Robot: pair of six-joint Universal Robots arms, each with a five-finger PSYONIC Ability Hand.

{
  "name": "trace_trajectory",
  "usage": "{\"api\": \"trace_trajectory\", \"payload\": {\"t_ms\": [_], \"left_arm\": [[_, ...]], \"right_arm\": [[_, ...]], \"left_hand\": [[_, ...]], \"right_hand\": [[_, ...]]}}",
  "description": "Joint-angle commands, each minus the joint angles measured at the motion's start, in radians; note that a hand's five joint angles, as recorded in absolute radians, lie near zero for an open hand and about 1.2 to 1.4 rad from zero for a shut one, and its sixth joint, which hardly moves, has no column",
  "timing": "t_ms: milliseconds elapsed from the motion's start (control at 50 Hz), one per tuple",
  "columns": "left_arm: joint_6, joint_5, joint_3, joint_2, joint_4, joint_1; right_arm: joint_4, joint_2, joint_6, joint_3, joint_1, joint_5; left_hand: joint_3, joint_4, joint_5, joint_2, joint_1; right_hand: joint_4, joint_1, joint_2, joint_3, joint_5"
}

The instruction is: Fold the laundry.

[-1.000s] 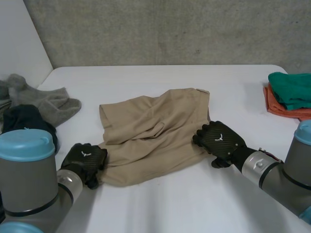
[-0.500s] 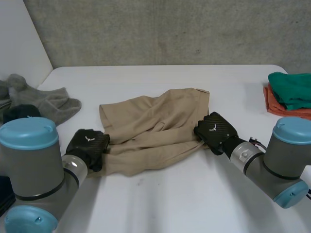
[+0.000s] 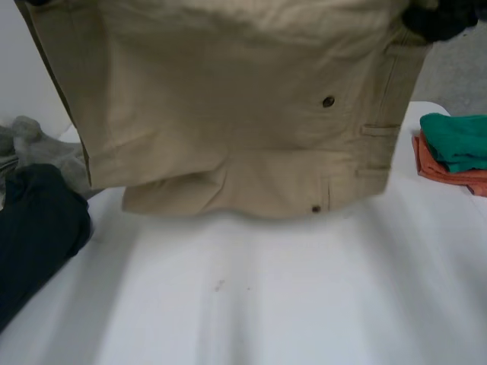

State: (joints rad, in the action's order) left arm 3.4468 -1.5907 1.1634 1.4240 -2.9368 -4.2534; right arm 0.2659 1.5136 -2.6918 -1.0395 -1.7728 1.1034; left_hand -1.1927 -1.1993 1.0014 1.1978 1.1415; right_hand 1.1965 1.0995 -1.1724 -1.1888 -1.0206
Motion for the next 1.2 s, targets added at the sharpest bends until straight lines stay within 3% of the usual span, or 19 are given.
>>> {"api": "trace_trajectory", "payload": {"t_ms": [20, 160, 280, 400, 480, 520, 600, 780, 980, 1040, 1140, 1200], "left_arm": [[0.008, -0.011, -0.111, 0.238, 0.148, -0.028], [0.012, -0.008, -0.119, 0.462, 0.108, -0.042], [-0.012, 0.003, -0.243, 0.605, -0.134, -0.071], [-0.202, 0.012, -0.321, 0.540, -0.537, -0.115], [-0.314, 0.021, -0.289, 0.468, -0.660, -0.149], [-0.320, 0.031, -0.271, 0.449, -0.656, -0.152], [-0.299, 0.054, -0.217, 0.434, -0.589, -0.152], [-0.213, 0.064, 0.091, 0.453, -0.403, -0.140], [-0.022, 0.103, 0.444, 0.518, -0.404, -0.086], [0.003, 0.104, 0.518, 0.490, -0.354, -0.068], [0.026, 0.106, 0.610, 0.385, -0.178, -0.039], [0.106, 0.101, 0.666, 0.299, 0.025, -0.017]], "right_arm": [[0.007, -0.160, 0.078, 0.033, -0.085, 0.102], [-0.028, -0.369, 0.142, 0.021, -0.137, 0.205], [-0.255, -0.518, 0.104, 0.094, -0.181, 0.338], [-0.679, -0.457, -0.061, 0.131, -0.188, 0.437], [-0.932, -0.374, -0.155, 0.066, -0.183, 0.428], [-0.970, -0.354, -0.169, 0.033, -0.183, 0.420], [-0.913, -0.354, -0.169, 0.003, -0.180, 0.374], [-0.538, -0.453, -0.138, -0.115, -0.185, 0.297], [-0.504, -0.524, 0.064, -0.335, -0.180, 0.279], [-0.424, -0.506, 0.150, -0.396, -0.175, 0.277], [-0.219, -0.408, 0.283, -0.491, -0.148, 0.260], [-0.012, -0.320, 0.421, -0.585, -0.096, 0.260]], "left_hand": [[-0.204, -0.197, 0.220, 0.198, 0.255], [-0.204, -0.197, 0.220, 0.198, 0.255], [-0.204, -0.197, 0.220, 0.198, 0.255], [-0.204, -0.197, 0.220, 0.198, 0.255], [-0.204, -0.197, 0.220, 0.198, 0.255], [-0.204, -0.197, 0.220, 0.198, 0.255], [-0.204, -0.197, 0.220, 0.198, 0.255], [-0.204, -0.197, 0.220, 0.198, 0.255], [-0.204, -0.197, 0.220, 0.198, 0.255], [-0.204, -0.197, 0.220, 0.198, 0.255], [-0.204, -0.197, 0.220, 0.198, 0.255], [-0.204, -0.197, 0.220, 0.198, 0.255]], "right_hand": [[0.200, 0.297, -0.224, -0.207, -0.201], [0.200, 0.297, -0.224, -0.207, -0.201], [0.200, 0.297, -0.224, -0.207, -0.201], [0.200, 0.297, -0.224, -0.207, -0.201], [0.200, 0.297, -0.224, -0.207, -0.201], [0.200, 0.297, -0.224, -0.207, -0.201], [0.200, 0.297, -0.224, -0.207, -0.201], [0.200, 0.297, -0.224, -0.207, -0.201], [0.200, 0.297, -0.224, -0.207, -0.201], [0.200, 0.297, -0.224, -0.207, -0.201], [0.200, 0.297, -0.224, -0.207, -0.201], [0.200, 0.297, -0.224, -0.207, -0.201]]}}
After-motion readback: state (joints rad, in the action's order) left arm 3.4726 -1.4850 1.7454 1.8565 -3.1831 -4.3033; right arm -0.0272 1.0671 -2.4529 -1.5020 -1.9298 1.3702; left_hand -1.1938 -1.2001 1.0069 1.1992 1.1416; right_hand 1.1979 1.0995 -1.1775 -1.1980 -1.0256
